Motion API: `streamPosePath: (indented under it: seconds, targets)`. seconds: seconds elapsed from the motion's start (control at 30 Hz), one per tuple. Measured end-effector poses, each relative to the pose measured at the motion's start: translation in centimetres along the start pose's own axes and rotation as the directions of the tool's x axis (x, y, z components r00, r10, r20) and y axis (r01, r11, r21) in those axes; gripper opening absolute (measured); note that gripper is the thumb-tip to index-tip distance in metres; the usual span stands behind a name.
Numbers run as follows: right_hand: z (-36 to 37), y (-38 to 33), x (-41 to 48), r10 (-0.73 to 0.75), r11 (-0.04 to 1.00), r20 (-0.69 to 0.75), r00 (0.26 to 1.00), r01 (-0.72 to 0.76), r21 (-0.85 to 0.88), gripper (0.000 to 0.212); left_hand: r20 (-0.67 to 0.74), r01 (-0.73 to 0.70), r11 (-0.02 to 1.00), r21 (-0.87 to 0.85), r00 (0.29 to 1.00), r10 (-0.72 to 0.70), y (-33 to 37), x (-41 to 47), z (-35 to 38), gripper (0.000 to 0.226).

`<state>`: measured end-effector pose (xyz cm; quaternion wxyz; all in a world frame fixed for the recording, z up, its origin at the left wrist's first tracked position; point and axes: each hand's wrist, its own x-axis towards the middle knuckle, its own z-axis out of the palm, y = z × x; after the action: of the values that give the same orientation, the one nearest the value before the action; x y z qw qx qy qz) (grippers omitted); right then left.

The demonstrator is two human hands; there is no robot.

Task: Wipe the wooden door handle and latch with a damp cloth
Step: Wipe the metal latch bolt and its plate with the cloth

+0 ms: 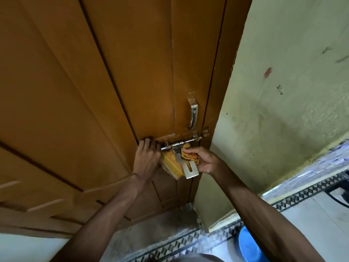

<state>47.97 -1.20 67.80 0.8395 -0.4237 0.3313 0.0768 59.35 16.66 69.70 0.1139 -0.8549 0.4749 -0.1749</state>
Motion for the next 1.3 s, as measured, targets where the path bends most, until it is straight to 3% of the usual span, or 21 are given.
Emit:
streamPosePath:
  seconds: [0.17, 0.37, 0.6, 0.73, 0.9, 1.1, 1.3]
  targets:
    - [-0.6, 2.1, -1.2, 0.006, 1.0, -0.03, 1.0, -0.006, -0.008, 0.046, -0.023, -0.037, 0.999, -0.027, 0.999, 0.037, -0.2, 0.0, -0.4, 0.028]
    - [-2.0, 3.8, -3.7, 0.038, 0.999, -0.041, 0.998, -0.039, -0.023, 0.032, 0.003, -0.021, 1.0, -0.009, 1.0, 0.021, -0.3, 0.1, -0.4, 0.022]
    - [1.2, -1.3, -1.7, 0.026, 0.99, -0.132, 0.991, -0.045, -0.137, 0.01, 0.015, -0.009, 1.0, -0.006, 1.0, 0.009, -0.2, 0.1, -0.5, 0.017]
    - [1.3, -0.4, -1.6, -0.005, 0.991, -0.134, 0.991, -0.013, -0.135, 0.01, 0.008, -0.012, 1.0, -0.018, 1.0, 0.012, -0.1, 0.1, -0.9, 0.029]
    - [-0.5, 2.7, -4.1, 0.07, 0.992, -0.146, 0.987, -0.083, -0.091, 0.039, 0.004, -0.017, 1.0, 0.005, 1.0, 0.017, -0.1, -0.1, -0.9, 0.026]
    - [-2.0, 4.8, -7.0, 0.057, 0.993, -0.15, 0.987, -0.071, -0.093, 0.043, -0.033, -0.028, 0.999, 0.018, 0.999, 0.029, -0.1, 0.0, -0.4, 0.025]
    - [-4.3, 7.3, -8.9, 0.041, 0.995, -0.316, 0.948, -0.068, -0.075, 0.067, -0.032, 0.003, 0.999, 0.044, 0.999, -0.002, 0.2, 0.1, -0.3, 0.015]
